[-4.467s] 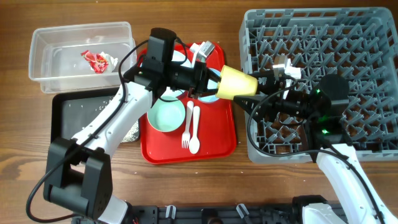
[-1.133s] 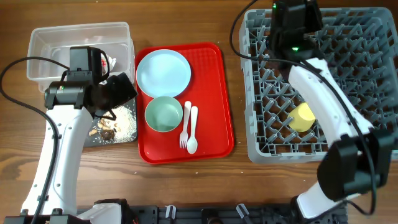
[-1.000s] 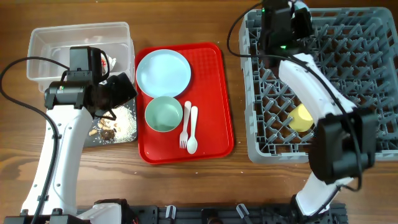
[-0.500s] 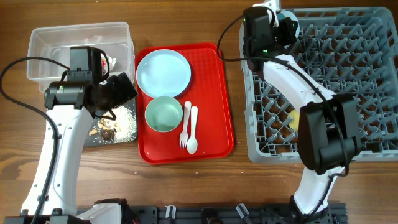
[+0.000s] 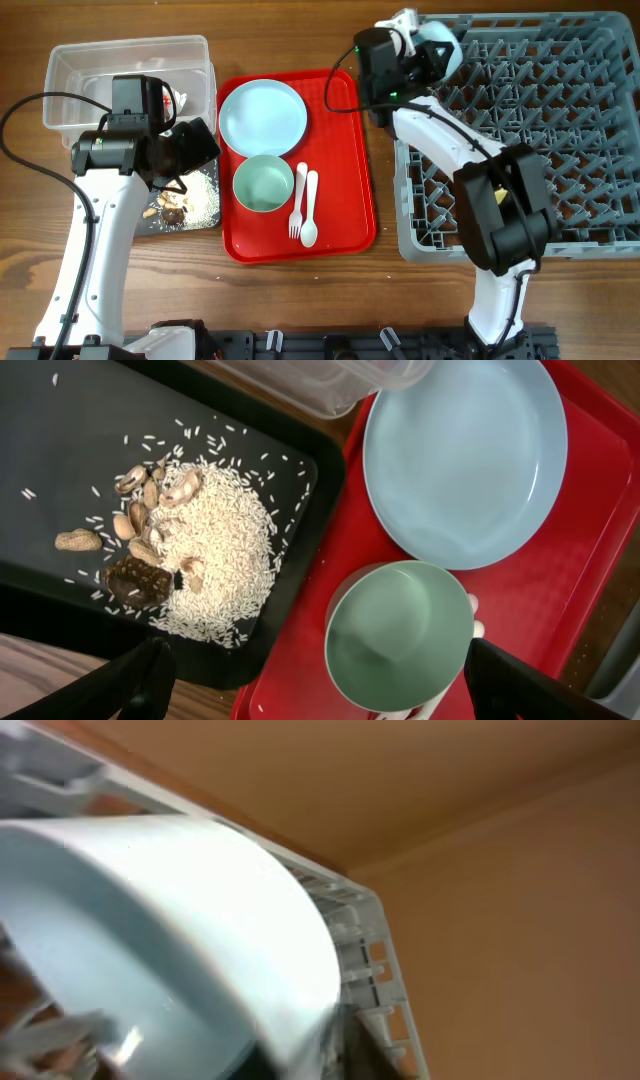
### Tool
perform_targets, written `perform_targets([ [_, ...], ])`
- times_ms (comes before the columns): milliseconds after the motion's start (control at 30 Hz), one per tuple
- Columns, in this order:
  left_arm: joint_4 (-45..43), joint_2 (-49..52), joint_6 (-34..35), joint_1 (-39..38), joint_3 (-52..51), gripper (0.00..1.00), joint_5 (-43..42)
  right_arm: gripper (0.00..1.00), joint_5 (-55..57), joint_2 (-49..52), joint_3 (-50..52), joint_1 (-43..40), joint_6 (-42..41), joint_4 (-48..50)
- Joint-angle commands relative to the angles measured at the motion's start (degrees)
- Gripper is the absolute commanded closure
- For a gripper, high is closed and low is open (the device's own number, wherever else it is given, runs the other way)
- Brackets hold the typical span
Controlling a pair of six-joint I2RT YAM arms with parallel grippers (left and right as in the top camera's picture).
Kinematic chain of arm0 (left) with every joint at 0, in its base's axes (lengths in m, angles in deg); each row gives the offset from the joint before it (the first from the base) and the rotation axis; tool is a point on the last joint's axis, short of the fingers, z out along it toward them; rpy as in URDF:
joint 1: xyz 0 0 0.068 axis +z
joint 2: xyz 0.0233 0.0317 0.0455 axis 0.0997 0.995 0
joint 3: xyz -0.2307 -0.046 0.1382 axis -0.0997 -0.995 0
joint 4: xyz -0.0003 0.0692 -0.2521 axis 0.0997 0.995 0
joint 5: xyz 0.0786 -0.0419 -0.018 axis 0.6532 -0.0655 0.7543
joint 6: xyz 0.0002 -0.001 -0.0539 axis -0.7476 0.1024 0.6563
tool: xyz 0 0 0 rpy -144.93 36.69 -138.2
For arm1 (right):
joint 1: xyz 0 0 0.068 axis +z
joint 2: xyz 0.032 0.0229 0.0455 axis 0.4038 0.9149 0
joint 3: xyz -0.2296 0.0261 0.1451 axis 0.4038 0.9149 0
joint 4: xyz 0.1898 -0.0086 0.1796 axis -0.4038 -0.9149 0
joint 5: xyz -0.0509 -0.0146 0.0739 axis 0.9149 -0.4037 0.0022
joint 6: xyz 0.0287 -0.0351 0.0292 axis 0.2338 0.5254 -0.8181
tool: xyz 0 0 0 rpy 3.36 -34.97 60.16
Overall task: Sort waste into correct bins and load items into the dishwasher rack
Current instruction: 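Grasp the light-blue bowl with the right gripper and set it in the rack, then grasp the green bowl with the right gripper and place it in the rack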
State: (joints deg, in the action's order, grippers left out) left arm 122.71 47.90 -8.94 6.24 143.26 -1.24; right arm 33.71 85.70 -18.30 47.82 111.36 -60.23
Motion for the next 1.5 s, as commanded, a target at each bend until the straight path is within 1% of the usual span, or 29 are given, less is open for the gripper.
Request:
perform_targets([
  [0,0.0,-0.8,0.5,0.3,0.1,0.06,1.0,0.72,-1.1,0.6,-0.2,2.2,-4.5,-2.3],
  [33,0.0,-0.8,0.5,0.3,0.1,0.06,0.9,0.69,-2.9,-0.6,-0.2,2.8,-6.0,-5.0],
  [100,0.0,-0.8,0.5,0.3,0.1,0.06,0.9,0.63,-10.0,-3.9,-0.2,3.0,-13.4,-14.1],
  [167,0.0,-0.8,0.5,0.3,0.1,0.05,0.9,0.55,-22.3,-8.2,-0.2,2.6,-21.1,-23.6],
  [233,0.0,-0.8,0.5,0.3,0.1,0.04,1.0,0.44,-33.0,-14.0,-0.2,2.5,-23.5,-29.7],
  [267,0.0,-0.8,0.3,0.4,0.1,0.04,1.0,0.43,-36.7,-16.3,-0.2,2.5,-23.6,-31.2],
  [300,0.6,-0.8,0.1,0.4,0.1,0.05,1.4,0.40,-44.2,-19.9,-0.2,2.6,-23.6,-33.4],
  [333,1.3,-0.8,0.1,0.6,0.1,0.04,2.4,0.40,-51.8,-22.2,-0.2,2.6,-24.0,-34.6],
  [367,2.7,-0.8,0.2,1.4,0.1,0.05,4.7,0.39,-63.2,-24.2,-0.2,2.6,-26.0,-35.5],
  [400,3.7,-0.8,0.2,2.4,0.1,0.04,6.0,0.39,-73.8,-25.0,-0.2,2.6,-28.6,-35.7],
  [467,5.1,-0.8,1.7,6.8,0.1,0.03,6.3,0.39,-89.6,-24.3,-0.2,3.1,-34.1,-36.2],
  [500,5.4,-0.8,2.8,8.9,0.1,0.00,6.0,0.38,-93.0,-23.3,-0.2,4.2,-36.4,-37.2],
  [567,5.4,-0.8,3.2,12.1,0.1,0.00,3.5,0.37,-92.8,-19.5,-0.2,8.1,-38.2,-39.5],
  [600,5.4,-0.8,3.1,12.8,0.1,0.00,3.3,0.37,-90.7,-16.9,-0.2,10.1,-41.2,-40.2],
  [700,5.4,-0.8,3.2,12.8,0.1,0.00,3.3,0.37,-90.1,-9.2,-0.2,15.0,-44.4,-39.5],
  [767,5.4,-0.8,3.1,12.8,0.1,0.00,3.3,0.40,-89.1,-5.0,-0.2,16.8,-47.5,-38.4],
  [800,5.4,-0.8,3.2,12.8,0.1,0.00,3.3,0.43,-86.1,-2.7,-0.2,17.6,-49.8,-38.3],
  [833,5.4,-0.8,3.1,12.8,0.1,0.00,3.3,0.48,-83.2,-1.4,-0.2,18.1,-52.3,-38.3],
  [867,5.4,-0.8,3.1,12.8,0.1,0.00,3.3,0.62,-80.7,-0.3,-0.2,18.3,-54.8,-38.2],
  [900,5.4,-0.8,3.1,12.8,0.1,0.00,3.3,0.74,-79.3,-0.3,-0.2,18.3,-55.5,-38.1],
  [933,5.4,-0.8,3.1,12.8,0.1,0.00,3.3,0.82,-77.5,-0.5,-0.3,18.2,-55.5,-37.7],
  [967,5.4,-0.8,3.2,12.8,0.1,0.00,3.3,0.96,-74.2,-1.4,-0.6,18.1,-55.5,-37.8],
  [1100,5.4,-0.8,3.2,12.8,0.1,0.00,3.3,0.96,-67.0,-8.9,-0.9,14.7,-54.8,-38.7],
  [1167,5.4,-0.8,3.2,12.8,0.1,0.00,3.3,0.96,-61.2,-16.2,-0.9,10.0,-51.0,-39.1],
  [1267,5.4,-0.8,3.2,12.8,0.1,0.00,3.3,0.96,-47.6,-24.6,-0.9,3.0,-43.4,-38.4],
  [1300,5.4,-0.8,3.2,12.8,0.1,0.00,3.3,0.96,-43.9,-26.6,-0.9,0.0,-38.7,-37.5],
  [1333,5.4,-0.8,3.2,12.8,0.1,0.00,3.3,0.96,-41.8,-27.9,-0.9,-3.1,-31.8,-36.1],
  [1400,5.4,-0.8,3.2,12.8,0.1,0.00,3.3,0.96,-39.6,-28.1,-0.9,-8.9,-20.6,-34.1],
  [1467,5.4,-0.8,3.2,12.8,0.1,0.00,3.3,0.96,-33.6,-26.5,-0.9,-13.5,-12.8,-30.4],
])
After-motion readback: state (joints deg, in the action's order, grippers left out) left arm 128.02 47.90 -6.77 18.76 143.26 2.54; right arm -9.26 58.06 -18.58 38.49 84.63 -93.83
